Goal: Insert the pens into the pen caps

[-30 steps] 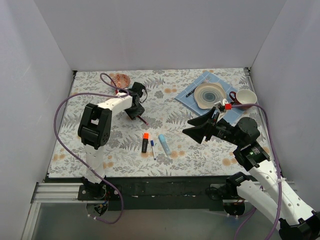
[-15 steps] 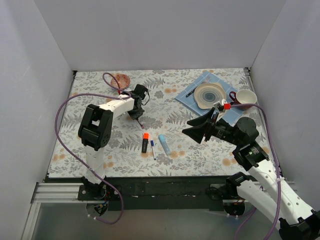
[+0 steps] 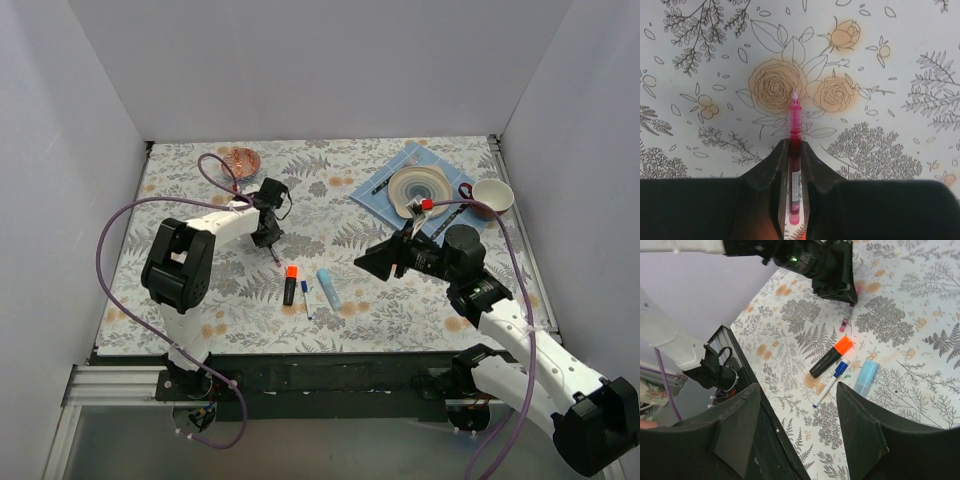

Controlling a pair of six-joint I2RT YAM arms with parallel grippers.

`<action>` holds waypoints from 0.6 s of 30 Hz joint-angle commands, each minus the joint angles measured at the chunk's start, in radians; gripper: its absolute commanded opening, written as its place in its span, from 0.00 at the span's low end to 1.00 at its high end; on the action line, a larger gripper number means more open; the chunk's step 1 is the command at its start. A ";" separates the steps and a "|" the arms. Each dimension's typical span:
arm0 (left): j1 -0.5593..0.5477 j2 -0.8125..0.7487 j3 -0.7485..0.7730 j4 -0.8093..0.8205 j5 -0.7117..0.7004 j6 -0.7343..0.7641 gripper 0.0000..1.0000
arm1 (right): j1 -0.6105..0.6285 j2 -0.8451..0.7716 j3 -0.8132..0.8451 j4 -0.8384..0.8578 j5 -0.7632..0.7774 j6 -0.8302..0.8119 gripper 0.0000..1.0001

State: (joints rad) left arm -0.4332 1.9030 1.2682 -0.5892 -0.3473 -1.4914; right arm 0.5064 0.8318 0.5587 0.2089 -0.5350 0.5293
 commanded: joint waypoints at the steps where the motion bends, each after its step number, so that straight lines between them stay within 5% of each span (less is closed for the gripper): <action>1: 0.001 -0.159 -0.035 0.048 0.043 0.063 0.00 | 0.006 0.105 0.021 0.105 0.032 0.032 0.71; 12: -0.051 -0.424 -0.185 0.218 0.240 0.112 0.00 | 0.015 0.521 0.113 0.485 -0.184 0.139 0.68; 18: -0.124 -0.574 -0.309 0.359 0.339 0.077 0.00 | 0.081 0.650 0.184 0.583 -0.168 0.225 0.70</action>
State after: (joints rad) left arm -0.5201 1.4193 1.0176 -0.3450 -0.1036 -1.4017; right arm 0.5426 1.4288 0.6685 0.6151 -0.6643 0.6853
